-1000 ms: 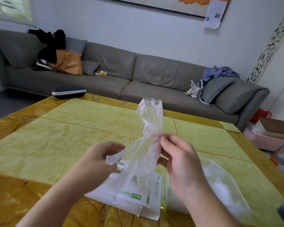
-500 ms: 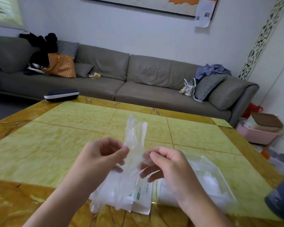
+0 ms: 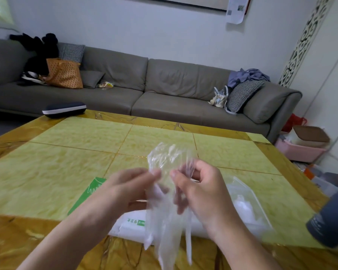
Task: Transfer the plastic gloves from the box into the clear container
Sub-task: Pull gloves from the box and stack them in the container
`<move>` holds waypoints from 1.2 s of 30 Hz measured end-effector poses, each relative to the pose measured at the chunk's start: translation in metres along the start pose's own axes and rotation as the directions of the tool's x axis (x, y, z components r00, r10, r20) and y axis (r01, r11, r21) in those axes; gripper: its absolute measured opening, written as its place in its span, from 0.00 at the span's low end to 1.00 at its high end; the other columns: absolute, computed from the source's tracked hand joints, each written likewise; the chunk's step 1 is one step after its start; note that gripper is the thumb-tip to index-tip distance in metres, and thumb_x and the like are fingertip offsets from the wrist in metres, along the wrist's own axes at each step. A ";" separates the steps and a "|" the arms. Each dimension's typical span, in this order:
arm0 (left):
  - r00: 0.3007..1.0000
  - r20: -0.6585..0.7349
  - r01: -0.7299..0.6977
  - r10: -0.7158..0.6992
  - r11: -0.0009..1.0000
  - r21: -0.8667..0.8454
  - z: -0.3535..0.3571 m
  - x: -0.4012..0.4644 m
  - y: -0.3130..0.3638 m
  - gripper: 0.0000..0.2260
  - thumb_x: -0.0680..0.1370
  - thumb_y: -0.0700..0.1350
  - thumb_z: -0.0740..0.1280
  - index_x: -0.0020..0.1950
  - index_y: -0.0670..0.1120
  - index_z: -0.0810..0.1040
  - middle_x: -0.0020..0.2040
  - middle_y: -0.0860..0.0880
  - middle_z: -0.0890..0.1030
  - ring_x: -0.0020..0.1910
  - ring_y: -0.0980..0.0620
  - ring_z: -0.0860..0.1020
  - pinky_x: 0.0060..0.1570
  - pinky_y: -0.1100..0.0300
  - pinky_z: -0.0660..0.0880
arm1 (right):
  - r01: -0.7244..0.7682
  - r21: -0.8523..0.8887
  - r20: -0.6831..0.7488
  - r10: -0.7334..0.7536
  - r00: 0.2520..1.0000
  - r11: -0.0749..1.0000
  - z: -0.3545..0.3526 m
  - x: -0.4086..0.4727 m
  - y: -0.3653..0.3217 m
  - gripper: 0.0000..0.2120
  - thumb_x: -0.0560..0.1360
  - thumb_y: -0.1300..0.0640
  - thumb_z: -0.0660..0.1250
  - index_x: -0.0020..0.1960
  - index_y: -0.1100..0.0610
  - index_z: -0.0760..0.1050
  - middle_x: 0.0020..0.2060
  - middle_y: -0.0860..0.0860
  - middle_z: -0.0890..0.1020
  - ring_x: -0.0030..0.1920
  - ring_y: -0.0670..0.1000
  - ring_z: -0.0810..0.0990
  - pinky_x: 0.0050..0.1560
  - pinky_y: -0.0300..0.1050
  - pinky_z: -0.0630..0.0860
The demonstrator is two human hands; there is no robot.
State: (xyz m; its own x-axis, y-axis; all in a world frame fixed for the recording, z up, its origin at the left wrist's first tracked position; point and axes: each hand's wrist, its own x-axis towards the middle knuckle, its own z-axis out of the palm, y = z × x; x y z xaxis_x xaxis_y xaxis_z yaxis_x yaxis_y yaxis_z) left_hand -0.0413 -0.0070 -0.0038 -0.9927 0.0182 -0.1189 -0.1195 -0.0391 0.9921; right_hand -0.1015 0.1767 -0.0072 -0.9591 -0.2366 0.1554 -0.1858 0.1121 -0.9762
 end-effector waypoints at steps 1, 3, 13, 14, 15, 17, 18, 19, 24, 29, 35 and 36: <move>0.999 -0.022 -0.028 0.031 0.993 0.118 0.005 -0.001 -0.001 0.16 0.77 0.54 0.74 0.57 0.43 0.84 0.50 0.43 0.87 0.52 0.44 0.86 0.57 0.48 0.79 | -0.006 -0.012 0.012 0.006 1.000 1.000 0.002 -0.001 0.001 0.08 0.80 0.62 0.71 0.44 0.62 0.76 0.29 0.61 0.80 0.26 0.58 0.79 0.26 0.48 0.77; 0.977 -0.195 -0.039 0.085 0.973 0.229 0.011 0.002 -0.004 0.04 0.79 0.40 0.71 0.53 0.42 0.83 0.43 0.44 0.88 0.46 0.45 0.86 0.52 0.52 0.81 | -0.014 -0.008 0.016 0.015 1.000 1.000 0.002 -0.003 0.001 0.08 0.80 0.62 0.71 0.45 0.64 0.76 0.29 0.63 0.80 0.26 0.58 0.79 0.26 0.48 0.77; 0.979 -0.202 -0.001 0.031 0.990 0.144 0.005 0.007 -0.001 0.10 0.83 0.33 0.61 0.51 0.36 0.83 0.42 0.37 0.85 0.37 0.40 0.84 0.38 0.48 0.83 | -0.164 -0.087 0.200 0.178 0.964 0.983 -0.041 0.001 -0.015 0.14 0.78 0.57 0.76 0.60 0.58 0.77 0.43 0.58 0.89 0.42 0.63 0.88 0.44 0.58 0.83; 0.986 -0.162 0.003 0.029 0.981 0.192 0.008 0.006 0.001 0.10 0.83 0.33 0.62 0.51 0.36 0.84 0.41 0.38 0.85 0.36 0.41 0.84 0.36 0.50 0.82 | -0.133 -0.127 0.205 0.157 0.966 0.983 -0.047 0.002 -0.017 0.13 0.77 0.57 0.76 0.58 0.59 0.79 0.42 0.58 0.89 0.42 0.61 0.88 0.43 0.56 0.83; 0.990 -0.136 -0.003 0.035 0.974 0.228 0.012 0.007 0.003 0.10 0.83 0.33 0.62 0.51 0.37 0.84 0.41 0.38 0.86 0.35 0.42 0.83 0.34 0.51 0.81 | -0.103 -0.162 0.204 0.135 0.970 0.981 -0.054 0.003 -0.018 0.09 0.78 0.58 0.76 0.55 0.60 0.81 0.40 0.58 0.88 0.40 0.60 0.88 0.42 0.54 0.82; 0.984 -0.163 -0.033 0.074 0.970 0.243 0.018 0.011 0.008 0.10 0.83 0.33 0.63 0.52 0.39 0.84 0.41 0.41 0.86 0.34 0.45 0.83 0.33 0.51 0.80 | -0.083 -0.183 0.169 0.115 0.979 0.980 -0.065 0.005 -0.015 0.05 0.79 0.61 0.74 0.49 0.63 0.83 0.37 0.58 0.87 0.37 0.58 0.87 0.39 0.51 0.81; 0.971 -0.208 -0.059 0.118 0.961 0.271 0.022 0.015 0.010 0.09 0.83 0.34 0.63 0.52 0.42 0.84 0.41 0.43 0.87 0.35 0.47 0.83 0.35 0.50 0.80 | -0.089 -0.169 0.127 0.111 0.986 0.982 -0.072 0.005 -0.012 0.05 0.80 0.62 0.73 0.47 0.64 0.82 0.36 0.58 0.87 0.35 0.58 0.86 0.35 0.50 0.80; 0.940 -0.276 -0.093 0.199 0.930 0.356 0.027 0.016 0.012 0.08 0.82 0.37 0.65 0.53 0.45 0.83 0.42 0.48 0.87 0.36 0.51 0.84 0.39 0.51 0.81 | -0.096 -0.149 0.075 0.108 0.991 0.984 -0.080 0.007 -0.010 0.06 0.81 0.62 0.71 0.46 0.63 0.82 0.35 0.58 0.86 0.33 0.57 0.84 0.31 0.49 0.77; 0.629 -0.078 -0.347 0.773 0.369 0.862 0.078 0.015 0.043 0.13 0.76 0.45 0.70 0.60 0.54 0.78 0.52 0.61 0.77 0.51 0.59 0.76 0.52 0.62 0.73 | -0.132 -0.140 -0.228 0.098 0.969 0.981 -0.126 0.017 0.006 0.10 0.82 0.61 0.68 0.42 0.62 0.80 0.31 0.57 0.83 0.27 0.54 0.79 0.26 0.44 0.71; 0.926 0.205 -0.295 0.317 0.272 0.916 0.133 0.051 0.023 0.13 0.83 0.54 0.62 0.68 0.60 0.72 0.60 0.62 0.73 0.59 0.59 0.75 0.56 0.56 0.77 | -0.199 -0.258 -0.265 0.128 0.956 0.945 -0.146 0.022 0.032 0.11 0.82 0.62 0.66 0.40 0.62 0.78 0.30 0.56 0.84 0.23 0.53 0.76 0.23 0.41 0.70; 0.988 0.154 -0.146 -0.030 0.183 0.972 0.141 0.088 -0.011 0.18 0.83 0.57 0.62 0.73 0.58 0.71 0.66 0.57 0.77 0.65 0.54 0.75 0.62 0.56 0.74 | -0.221 -0.699 -0.275 0.030 0.961 0.680 -0.155 0.025 0.058 0.11 0.79 0.54 0.69 0.38 0.53 0.78 0.33 0.49 0.83 0.31 0.51 0.82 0.31 0.47 0.80; 0.987 0.149 -0.137 -0.062 0.170 0.976 0.143 0.091 -0.013 0.19 0.82 0.58 0.63 0.72 0.59 0.71 0.66 0.57 0.77 0.64 0.54 0.76 0.62 0.56 0.74 | -0.233 -0.744 -0.279 0.025 0.960 0.626 -0.156 0.024 0.061 0.11 0.79 0.53 0.68 0.38 0.53 0.76 0.35 0.49 0.82 0.33 0.52 0.82 0.33 0.48 0.81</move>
State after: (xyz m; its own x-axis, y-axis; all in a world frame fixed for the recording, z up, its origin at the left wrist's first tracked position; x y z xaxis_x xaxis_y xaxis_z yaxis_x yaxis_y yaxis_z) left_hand -0.1281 0.1376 -0.0221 -0.9703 0.1692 -0.1726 0.1284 0.9659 0.2249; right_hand -0.1695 0.3280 -0.0394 -0.9849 0.0452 0.1673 -0.0521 0.8435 -0.5346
